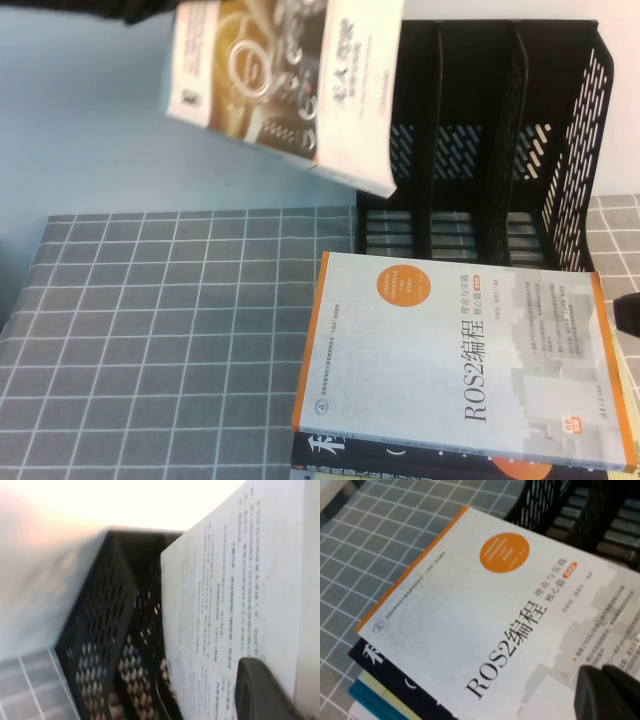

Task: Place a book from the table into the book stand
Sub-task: Place the book on the book shelf

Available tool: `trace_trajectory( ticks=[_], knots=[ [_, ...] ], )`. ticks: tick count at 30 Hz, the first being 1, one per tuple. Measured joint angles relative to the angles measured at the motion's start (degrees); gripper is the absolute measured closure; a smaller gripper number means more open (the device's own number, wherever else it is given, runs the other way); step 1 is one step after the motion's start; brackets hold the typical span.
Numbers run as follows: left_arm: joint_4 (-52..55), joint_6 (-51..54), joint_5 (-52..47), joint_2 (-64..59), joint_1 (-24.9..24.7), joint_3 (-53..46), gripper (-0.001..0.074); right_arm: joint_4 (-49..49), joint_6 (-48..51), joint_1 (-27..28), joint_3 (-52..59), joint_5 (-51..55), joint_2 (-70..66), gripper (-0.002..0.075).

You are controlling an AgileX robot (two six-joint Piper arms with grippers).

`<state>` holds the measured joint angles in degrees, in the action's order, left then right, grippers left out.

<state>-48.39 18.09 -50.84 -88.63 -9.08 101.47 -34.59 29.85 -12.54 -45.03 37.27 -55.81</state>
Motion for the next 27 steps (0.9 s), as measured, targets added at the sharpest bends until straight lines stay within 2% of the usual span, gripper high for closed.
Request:
trace_trajectory(
  ticks=[5, 8, 15, 18, 27],
  knots=[
    [20.3, -14.2, 1.8, -2.9, -9.6, 9.5, 0.0634, 1.7, -2.5, 0.0, 0.0, 1.6, 0.2, 0.0729],
    [29.1, -19.7, 1.6, -6.7, -13.6, 13.8, 0.0634, 2.0, -2.8, 0.0, 0.0, 2.8, 0.8, 0.0729],
    [46.1, -32.1, 0.8, -15.4, -18.3, 19.7, 0.0635, 2.7, -3.1, 0.0, 0.0, 4.8, 2.9, 0.0729],
    [49.5, -34.1, 0.8, -17.6, -18.8, 20.6, 0.0634, 2.8, -3.3, 0.0, 0.0, 5.2, 3.0, 0.0729],
    [50.0, -33.5, 0.9, -18.1, -19.2, 22.9, 0.0635, 7.3, -5.7, 0.0, 0.0, 5.4, 3.0, 0.0729]
  ],
)
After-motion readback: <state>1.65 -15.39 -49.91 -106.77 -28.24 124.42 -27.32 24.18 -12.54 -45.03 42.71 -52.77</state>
